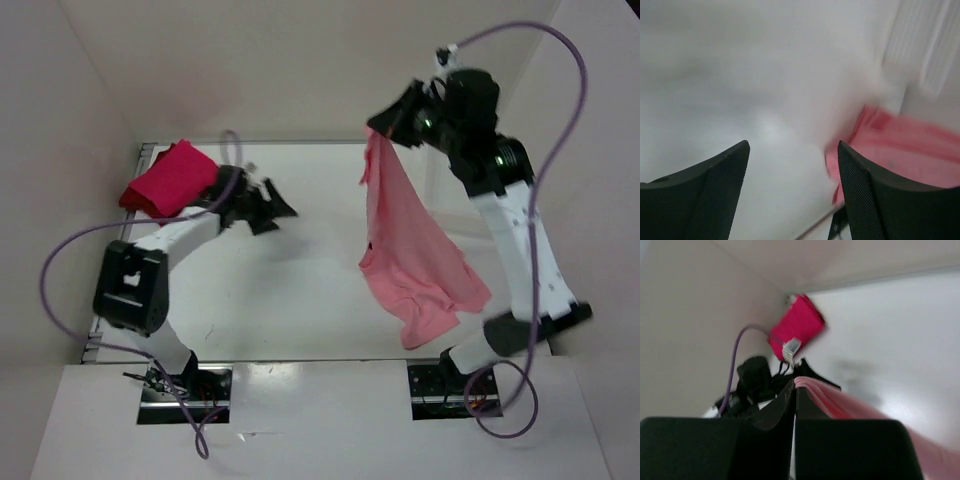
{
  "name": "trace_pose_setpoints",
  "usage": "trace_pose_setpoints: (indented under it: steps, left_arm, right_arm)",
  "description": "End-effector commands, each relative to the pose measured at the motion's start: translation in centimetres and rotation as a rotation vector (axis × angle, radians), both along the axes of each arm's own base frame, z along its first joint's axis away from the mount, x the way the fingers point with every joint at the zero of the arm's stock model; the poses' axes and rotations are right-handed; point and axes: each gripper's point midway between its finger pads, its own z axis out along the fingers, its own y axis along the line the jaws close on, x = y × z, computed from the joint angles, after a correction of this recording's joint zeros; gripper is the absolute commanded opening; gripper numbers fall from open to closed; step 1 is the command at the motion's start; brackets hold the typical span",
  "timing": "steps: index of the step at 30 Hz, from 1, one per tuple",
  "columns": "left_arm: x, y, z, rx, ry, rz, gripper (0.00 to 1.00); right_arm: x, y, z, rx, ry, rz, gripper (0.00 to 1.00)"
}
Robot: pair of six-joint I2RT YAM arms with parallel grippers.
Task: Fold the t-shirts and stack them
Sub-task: Flatten out the tshirt
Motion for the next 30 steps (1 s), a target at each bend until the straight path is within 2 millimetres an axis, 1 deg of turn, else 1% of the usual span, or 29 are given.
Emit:
trace_pose_setpoints:
  steps: [1, 2, 3, 4, 5, 6, 7, 8, 9, 10, 11, 12, 13, 14, 15, 16, 17, 18, 19, 20, 21, 22, 23, 24, 25, 26, 27, 29, 30]
  left_arm:
    - [4.1, 12.3, 7.4, -0.037, -0.178, 0.293, 0.78]
    - [4.0, 14.3, 8.0, -0.016, -0.196, 0.313, 0.8]
    - [3.9, 17.0, 9.7, -0.007, -0.228, 0.375, 0.81]
    - [3.9, 18.1, 10.4, -0.006, -0.248, 0.401, 0.81]
    - [3.8, 18.8, 11.1, -0.015, -0.261, 0.412, 0.82]
    - [3.4, 19.3, 11.7, -0.019, -0.27, 0.42, 0.82]
    - [3.7, 20.3, 12.1, -0.017, -0.281, 0.444, 0.82]
    - [3.6, 20.8, 12.6, -0.016, -0.296, 0.458, 0.84]
    - [3.7, 21.1, 13.2, -0.026, -0.295, 0.467, 0.84]
    - [3.8, 22.2, 13.5, -0.023, -0.298, 0.493, 0.84]
    - [4.0, 22.7, 14.5, -0.022, -0.315, 0.503, 0.84]
    - [4.2, 23.1, 15.2, -0.028, -0.326, 0.517, 0.84]
    - [4.5, 23.4, 15.4, -0.032, -0.329, 0.519, 0.84]
    - [4.8, 23.4, 15.8, -0.04, -0.33, 0.524, 0.84]
    - [5.4, 23.4, 16.6, -0.048, -0.345, 0.513, 0.84]
    - [5.5, 23.4, 17.3, -0.041, -0.367, 0.507, 0.84]
    - [5.8, 23.5, 17.2, -0.031, -0.363, 0.5, 0.84]
    - [5.7, 23.8, 17.2, -0.008, -0.361, 0.507, 0.84]
    - [5.8, 24.1, 17.1, 0.02, -0.375, 0.502, 0.84]
    - [5.9, 23.7, 16.4, 0.038, -0.363, 0.489, 0.84]
    - [5.8, 23.1, 16.0, 0.064, -0.364, 0.472, 0.84]
    - [6.2, 22.9, 15.5, 0.135, -0.378, 0.456, 0.84]
    - [6.1, 20.5, 14.1, 0.165, -0.348, 0.385, 0.83]
    - [6.2, 19.3, 13.7, 0.195, -0.347, 0.346, 0.81]
    - [6.2, 18.4, 13.1, 0.244, -0.356, 0.296, 0.81]
    - [6.0, 16.7, 11.9, 0.293, -0.331, 0.26, 0.78]
    - [6.1, 16.0, 12.2, 0.313, -0.352, 0.244, 0.76]
    - [5.9, 14.9, 10.4, 0.382, -0.327, 0.205, 0.72]
    - [5.4, 12.8, 9.9, 0.401, -0.333, 0.158, 0.68]
  right_arm:
    - [5.0, 6.8, 7.9, 0.131, -0.197, 0.217, 0.0]
    - [4.1, 8.5, 10.8, 0.165, -0.258, 0.257, 0.0]
    - [3.3, 9.3, 12.7, 0.192, -0.291, 0.291, 0.0]
    - [1.2, 10.3, 15.4, 0.258, -0.358, 0.413, 0.0]
    - [-0.2, 10.2, 17.9, 0.388, -0.366, 0.489, 0.0]
    - [-2.2, 10.4, 20.4, 0.44, -0.451, 0.585, 0.0]
    - [-1.3, 11.4, 18.7, 0.439, -0.381, 0.619, 0.0]
    - [-5.1, 10.0, 21.3, 0.433, -0.466, 0.636, 0.0]
    - [-6.6, 9.7, 21.9, 0.425, -0.491, 0.647, 0.0]
    - [-7.2, 9.5, 20.9, 0.397, -0.457, 0.648, 0.0]
    - [-9.8, 7.9, 21.9, 0.342, -0.526, 0.631, 0.0]
    - [-10.8, 7.3, 20.6, 0.303, -0.469, 0.623, 0.0]
    - [-10.3, 7.4, 18.2, 0.272, -0.396, 0.617, 0.0]
    - [-14.5, 5.4, 19.4, 0.265, -0.454, 0.62, 0.0]
    - [-15.3, 4.8, 18.1, 0.244, -0.432, 0.607, 0.0]
    - [-13.8, 5.4, 12.5, 0.209, -0.262, 0.59, 0.0]
    - [-14.2, 5.0, 9.8, 0.189, -0.193, 0.576, 0.0]
    - [-15.0, 4.2, 3.5, 0.162, -0.044, 0.547, 0.0]
    - [-15.7, 3.5, -0.9, 0.126, 0.071, 0.522, 0.0]
    - [-15.0, 2.1, -5.4, 0.078, 0.17, 0.407, 0.0]
    - [-16.2, 0.6, -12.4, 0.014, 0.318, 0.346, 0.0]
    - [-16.9, -0.8, -16.2, -0.034, 0.413, 0.281, 0.0]
    - [-16.9, -2.3, -19.1, -0.079, 0.472, 0.192, 0.0]
    - [-18.0, -3.1, -22.3, -0.106, 0.549, 0.163, 0.0]
    - [-18.5, -3.3, -23.4, -0.108, 0.584, 0.154, 0.0]
    - [-18.8, -3.7, -24.5, -0.126, 0.612, 0.139, 0.0]
    - [-19.4, -4.0, -25.6, -0.138, 0.644, 0.137, 0.0]
    - [-19.8, -4.5, -26.8, -0.168, 0.674, 0.123, 0.0]
    - [-19.9, -4.6, -27.1, -0.171, 0.683, 0.122, 0.0]
